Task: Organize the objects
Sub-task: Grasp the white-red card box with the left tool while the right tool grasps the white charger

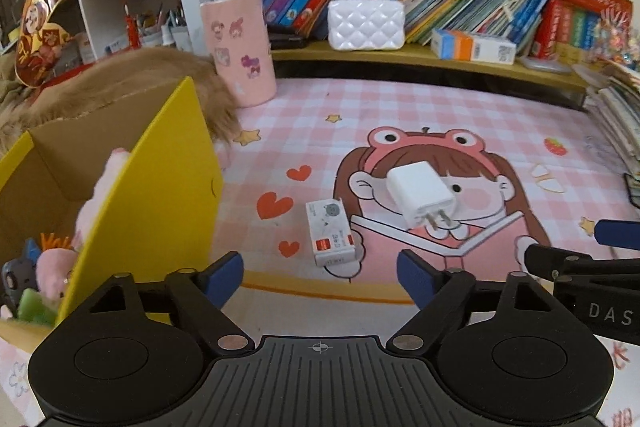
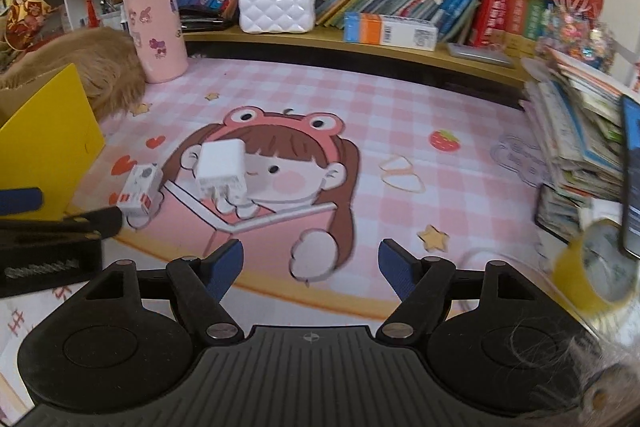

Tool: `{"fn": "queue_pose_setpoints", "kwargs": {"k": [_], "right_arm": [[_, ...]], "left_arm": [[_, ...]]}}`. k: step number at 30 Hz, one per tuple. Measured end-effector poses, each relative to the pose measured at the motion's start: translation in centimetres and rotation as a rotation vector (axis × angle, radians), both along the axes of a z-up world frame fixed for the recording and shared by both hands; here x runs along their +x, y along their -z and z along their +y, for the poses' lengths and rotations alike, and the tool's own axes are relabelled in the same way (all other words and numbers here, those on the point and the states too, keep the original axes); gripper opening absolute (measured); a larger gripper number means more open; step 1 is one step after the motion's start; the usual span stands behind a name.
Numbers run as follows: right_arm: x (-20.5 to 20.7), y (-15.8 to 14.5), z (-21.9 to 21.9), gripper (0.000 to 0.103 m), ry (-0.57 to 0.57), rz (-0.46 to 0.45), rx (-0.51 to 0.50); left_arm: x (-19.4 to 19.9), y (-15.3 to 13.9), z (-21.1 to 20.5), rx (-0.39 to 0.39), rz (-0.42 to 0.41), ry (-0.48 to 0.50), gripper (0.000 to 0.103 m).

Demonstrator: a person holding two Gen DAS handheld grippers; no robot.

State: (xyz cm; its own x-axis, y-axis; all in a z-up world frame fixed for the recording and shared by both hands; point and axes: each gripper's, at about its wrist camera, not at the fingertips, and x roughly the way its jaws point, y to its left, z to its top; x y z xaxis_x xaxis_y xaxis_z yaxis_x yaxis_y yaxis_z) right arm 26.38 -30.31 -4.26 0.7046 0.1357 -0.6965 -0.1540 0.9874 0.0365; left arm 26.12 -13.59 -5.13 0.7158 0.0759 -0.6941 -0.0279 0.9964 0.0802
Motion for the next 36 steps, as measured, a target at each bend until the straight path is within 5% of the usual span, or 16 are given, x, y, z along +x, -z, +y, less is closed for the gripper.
{"fn": "queue_pose_setpoints", "kwargs": {"k": [10,21,26,28,36], "right_arm": [[5.5,1.0,2.5,0.057,-0.078,0.026,0.079],[9.9,2.2,4.5,0.057,-0.202,0.086,0.127],[10.9,3.2,5.8,0.052,-0.218,0.114,0.049],[10.9,3.3,5.7,0.042,-0.222,0.116,0.072],[9.3,1.5,3.5,0.041,-0.167,0.1,0.141]], "left_arm": [[4.4,2.8,0.9,-0.037,0.079,-0.043,0.064],[5.5,3.6,1.2,-0.049,0.064,-0.003,0.039],[5.8,3.6,1.0,-0.039,0.066,0.005,0.037],[5.8,3.6,1.0,-0.052,0.066,0.021,0.029],[4.1,1.8,1.5,-0.117,0.046,0.008,0.028]]}}
